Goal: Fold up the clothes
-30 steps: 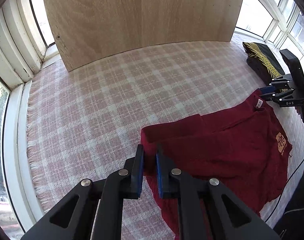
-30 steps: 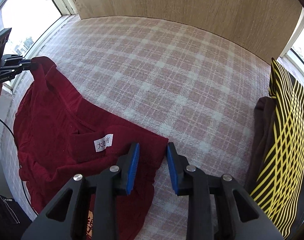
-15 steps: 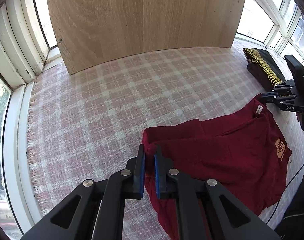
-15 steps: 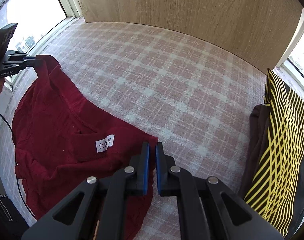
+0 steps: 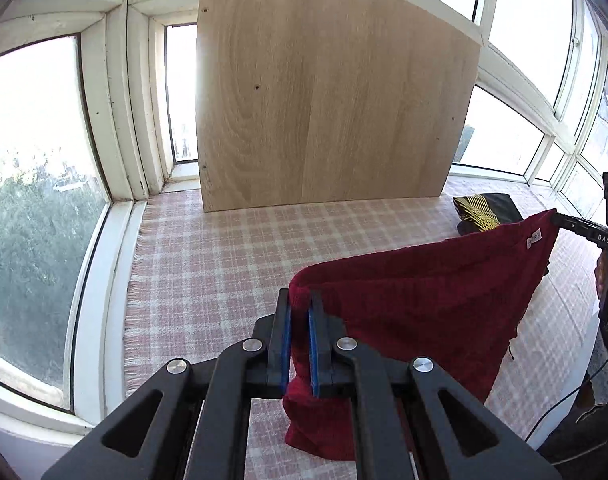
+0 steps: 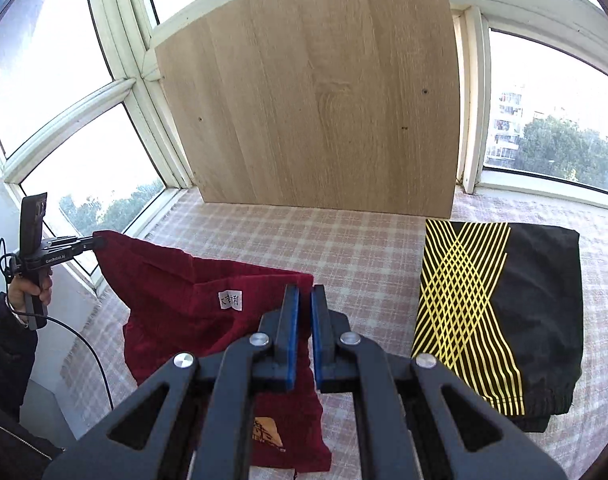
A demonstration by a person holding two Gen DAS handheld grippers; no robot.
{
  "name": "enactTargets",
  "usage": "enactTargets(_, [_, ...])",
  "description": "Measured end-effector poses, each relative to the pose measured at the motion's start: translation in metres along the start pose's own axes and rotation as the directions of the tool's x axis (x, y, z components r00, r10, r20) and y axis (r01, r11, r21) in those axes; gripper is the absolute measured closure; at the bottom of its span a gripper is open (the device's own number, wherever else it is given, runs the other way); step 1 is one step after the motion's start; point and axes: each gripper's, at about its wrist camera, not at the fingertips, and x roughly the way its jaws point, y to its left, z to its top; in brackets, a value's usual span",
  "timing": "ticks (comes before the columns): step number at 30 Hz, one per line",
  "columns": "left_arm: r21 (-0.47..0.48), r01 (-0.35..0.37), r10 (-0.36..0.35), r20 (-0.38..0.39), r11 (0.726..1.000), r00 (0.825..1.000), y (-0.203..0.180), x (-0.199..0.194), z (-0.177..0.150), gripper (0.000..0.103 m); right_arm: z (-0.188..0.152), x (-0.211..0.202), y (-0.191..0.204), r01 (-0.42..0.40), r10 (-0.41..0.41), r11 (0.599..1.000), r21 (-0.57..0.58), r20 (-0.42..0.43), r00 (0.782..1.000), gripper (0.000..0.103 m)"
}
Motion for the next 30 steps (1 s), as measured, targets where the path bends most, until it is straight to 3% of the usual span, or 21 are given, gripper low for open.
enactTargets(7, [0.037,0.022,-0.028,0.193,0.999,0.981,-0.038,-0.122,0.001,0.096,0.003,-0.111,0.033,0.025,-0.016,0.999,-0.048,0.182,0.983,0.097])
enactTargets(11, [0.090,0.013,-0.032,0.213,0.996,0.977,-0.062,-0.162,-0.003,0.096,-0.004,-0.153,0.040,0.039,-0.030,0.998,-0.042,0.212,0.977,0.097])
enactTargets(15, [0.088,0.021,-0.036,0.177,0.996,0.984,-0.063,-0.164,0.003,0.096,-0.004,-0.158,0.038,0.048,-0.043,0.999,-0.022,0.188,0.981,0.097])
enactTargets(19, [0.065,0.019,-0.023,0.061,0.998,0.998,-0.045,-0.105,0.012,0.096,0.000,-0.101,0.023,0.057,-0.055,0.998,-0.017,0.081,0.995,0.097])
enactTargets(23, [-0.001,0.017,-0.017,-0.102,1.000,0.995,-0.013,0.005,0.010,0.096,-0.007,0.018,-0.008,0.126,-0.132,0.990,-0.070,-0.094,0.987,0.097])
enactTargets(25, [-0.041,-0.005,-0.004,-0.215,0.999,0.977,0.007,0.077,0.000,0.090,-0.016,0.091,-0.035,0.153,-0.163,0.986,-0.060,-0.229,0.960,0.097])
enactTargets(27, [-0.056,-0.063,0.041,-0.338,0.996,0.940,0.021,0.138,-0.018,0.090,-0.030,0.156,-0.057,0.199,-0.216,0.976,-0.084,-0.389,0.896,0.092])
enactTargets(28, [-0.041,-0.092,0.070,-0.378,0.995,0.923,0.025,0.157,-0.025,0.090,-0.036,0.175,-0.063,0.216,-0.241,0.970,-0.107,-0.429,0.870,0.092])
enactTargets(29, [-0.028,-0.094,0.076,-0.383,0.995,0.920,0.027,0.163,-0.028,0.090,-0.042,0.192,-0.068,0.232,-0.267,0.964,-0.131,-0.459,0.847,0.092])
enactTargets(30, [-0.016,-0.095,0.082,-0.388,0.995,0.918,0.029,0.169,-0.032,0.090,-0.045,0.198,-0.071,0.225,-0.266,0.964,-0.141,-0.471,0.841,0.092])
